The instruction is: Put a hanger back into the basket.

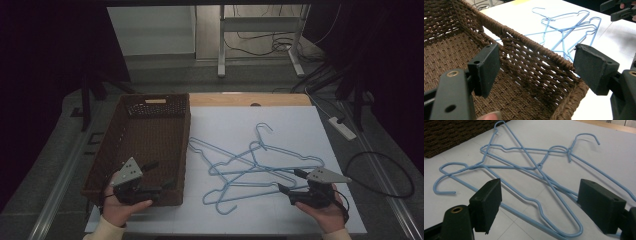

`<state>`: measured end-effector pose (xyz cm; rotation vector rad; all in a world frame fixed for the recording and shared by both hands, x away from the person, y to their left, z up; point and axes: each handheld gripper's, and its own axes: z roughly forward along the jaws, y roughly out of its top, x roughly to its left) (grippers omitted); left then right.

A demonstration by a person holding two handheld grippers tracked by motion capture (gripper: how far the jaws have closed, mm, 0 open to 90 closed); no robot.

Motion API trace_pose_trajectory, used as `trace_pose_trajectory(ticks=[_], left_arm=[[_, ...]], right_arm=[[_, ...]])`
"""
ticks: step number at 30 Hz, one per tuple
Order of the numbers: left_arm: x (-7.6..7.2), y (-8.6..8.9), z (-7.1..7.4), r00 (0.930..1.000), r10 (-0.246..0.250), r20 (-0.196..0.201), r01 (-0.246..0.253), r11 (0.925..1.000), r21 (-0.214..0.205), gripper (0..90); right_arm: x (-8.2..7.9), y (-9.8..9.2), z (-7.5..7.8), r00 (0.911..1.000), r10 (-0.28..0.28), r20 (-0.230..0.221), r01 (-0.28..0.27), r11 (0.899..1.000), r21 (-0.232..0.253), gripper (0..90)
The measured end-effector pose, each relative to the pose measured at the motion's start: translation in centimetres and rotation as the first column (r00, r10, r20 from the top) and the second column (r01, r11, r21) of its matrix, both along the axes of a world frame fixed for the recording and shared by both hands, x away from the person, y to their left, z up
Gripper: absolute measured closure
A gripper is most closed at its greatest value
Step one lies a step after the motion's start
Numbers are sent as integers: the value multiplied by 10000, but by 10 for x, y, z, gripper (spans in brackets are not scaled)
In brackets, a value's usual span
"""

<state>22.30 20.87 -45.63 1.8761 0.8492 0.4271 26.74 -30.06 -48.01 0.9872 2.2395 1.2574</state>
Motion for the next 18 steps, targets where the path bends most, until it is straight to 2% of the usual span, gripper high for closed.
trace_pose_trajectory(ticks=[18], left_arm=[[-2, 3, 0, 9998, 147, -108, -147, 9999, 17, 229]], right_arm=[[2, 3, 1, 10000, 63, 45, -62, 9997, -245, 219]])
